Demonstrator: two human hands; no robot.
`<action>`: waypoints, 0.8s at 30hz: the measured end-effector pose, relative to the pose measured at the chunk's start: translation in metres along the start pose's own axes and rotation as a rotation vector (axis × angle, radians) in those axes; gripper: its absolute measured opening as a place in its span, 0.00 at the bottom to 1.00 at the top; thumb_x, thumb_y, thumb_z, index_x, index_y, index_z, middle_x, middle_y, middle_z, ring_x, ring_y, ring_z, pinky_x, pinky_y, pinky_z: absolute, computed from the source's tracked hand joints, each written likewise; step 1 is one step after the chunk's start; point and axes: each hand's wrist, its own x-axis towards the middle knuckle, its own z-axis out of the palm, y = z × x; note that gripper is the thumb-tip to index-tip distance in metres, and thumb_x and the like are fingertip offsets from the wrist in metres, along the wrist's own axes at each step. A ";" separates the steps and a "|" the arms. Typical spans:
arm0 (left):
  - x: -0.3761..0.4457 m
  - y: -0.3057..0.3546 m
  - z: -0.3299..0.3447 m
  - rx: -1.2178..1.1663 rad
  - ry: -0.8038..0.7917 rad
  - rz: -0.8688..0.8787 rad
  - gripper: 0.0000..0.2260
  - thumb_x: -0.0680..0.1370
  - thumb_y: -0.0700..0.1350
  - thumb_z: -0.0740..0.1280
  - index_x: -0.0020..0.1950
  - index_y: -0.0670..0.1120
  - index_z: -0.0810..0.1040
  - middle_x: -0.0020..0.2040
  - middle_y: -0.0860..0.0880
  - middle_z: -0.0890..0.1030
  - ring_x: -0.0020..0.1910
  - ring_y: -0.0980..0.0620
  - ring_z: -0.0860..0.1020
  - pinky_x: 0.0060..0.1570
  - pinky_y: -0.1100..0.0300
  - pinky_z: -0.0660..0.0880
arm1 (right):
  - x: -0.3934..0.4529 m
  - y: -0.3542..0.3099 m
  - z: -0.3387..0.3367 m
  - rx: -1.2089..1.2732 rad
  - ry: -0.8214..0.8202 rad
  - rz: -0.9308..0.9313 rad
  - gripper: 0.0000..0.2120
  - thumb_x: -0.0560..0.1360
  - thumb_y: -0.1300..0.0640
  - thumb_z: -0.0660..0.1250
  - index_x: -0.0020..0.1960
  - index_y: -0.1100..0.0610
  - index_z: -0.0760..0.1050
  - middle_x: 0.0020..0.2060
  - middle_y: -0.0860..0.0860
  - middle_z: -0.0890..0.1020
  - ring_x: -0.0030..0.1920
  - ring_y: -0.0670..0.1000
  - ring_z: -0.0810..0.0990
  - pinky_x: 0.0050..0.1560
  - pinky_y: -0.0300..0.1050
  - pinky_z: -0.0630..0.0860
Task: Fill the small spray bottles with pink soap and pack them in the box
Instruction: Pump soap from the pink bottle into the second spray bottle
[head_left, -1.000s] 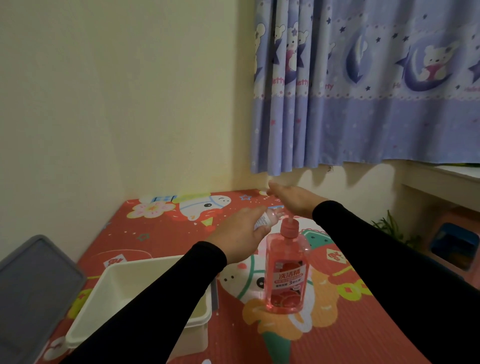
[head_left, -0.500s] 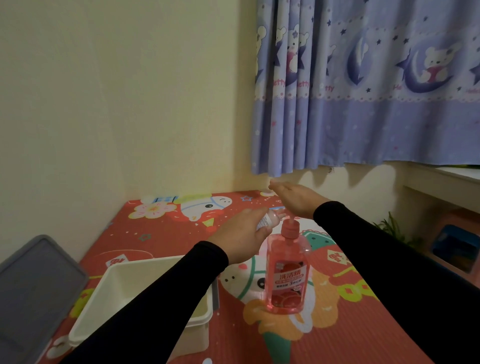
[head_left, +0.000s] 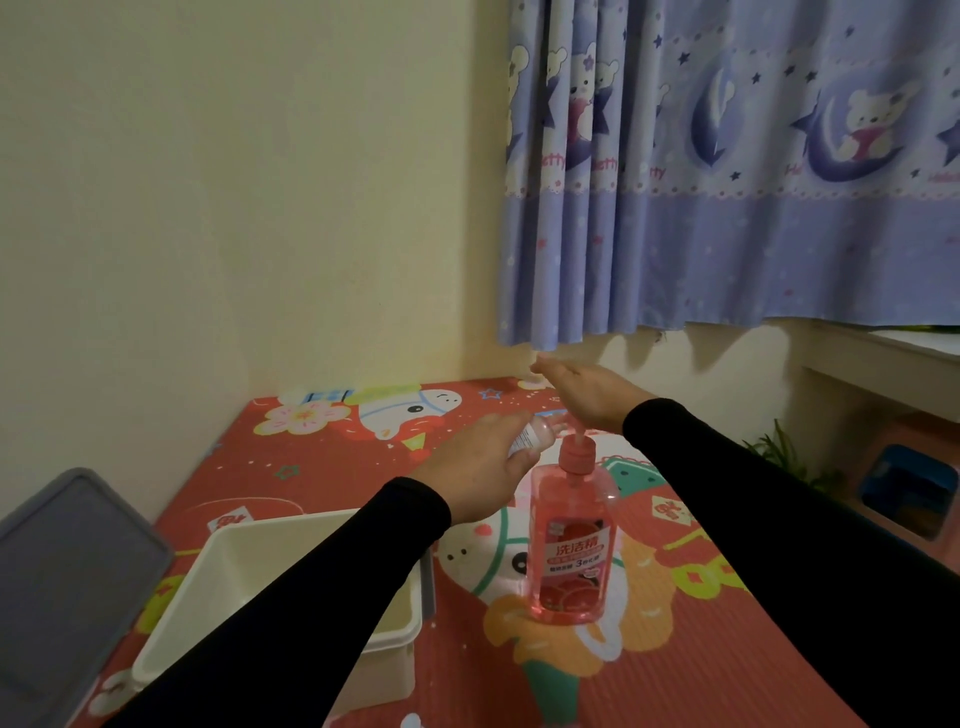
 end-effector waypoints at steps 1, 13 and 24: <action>0.000 0.000 -0.001 0.006 0.003 0.008 0.14 0.82 0.53 0.57 0.68 0.54 0.67 0.60 0.49 0.73 0.56 0.47 0.74 0.55 0.54 0.71 | 0.000 0.000 0.000 0.000 -0.003 0.005 0.31 0.80 0.38 0.43 0.73 0.53 0.67 0.73 0.54 0.68 0.72 0.53 0.66 0.72 0.51 0.61; -0.001 -0.003 0.005 0.040 -0.025 0.011 0.15 0.82 0.52 0.56 0.68 0.52 0.67 0.61 0.48 0.74 0.58 0.47 0.74 0.57 0.51 0.71 | -0.007 -0.003 0.006 -0.015 -0.062 0.007 0.30 0.82 0.41 0.42 0.72 0.56 0.68 0.72 0.56 0.69 0.71 0.54 0.67 0.71 0.48 0.60; -0.001 -0.005 0.010 0.066 -0.072 -0.016 0.19 0.83 0.53 0.56 0.72 0.49 0.64 0.69 0.46 0.71 0.68 0.46 0.68 0.63 0.53 0.66 | -0.007 0.001 0.014 -0.009 -0.065 0.017 0.28 0.83 0.42 0.42 0.73 0.54 0.67 0.73 0.53 0.68 0.73 0.52 0.65 0.70 0.45 0.58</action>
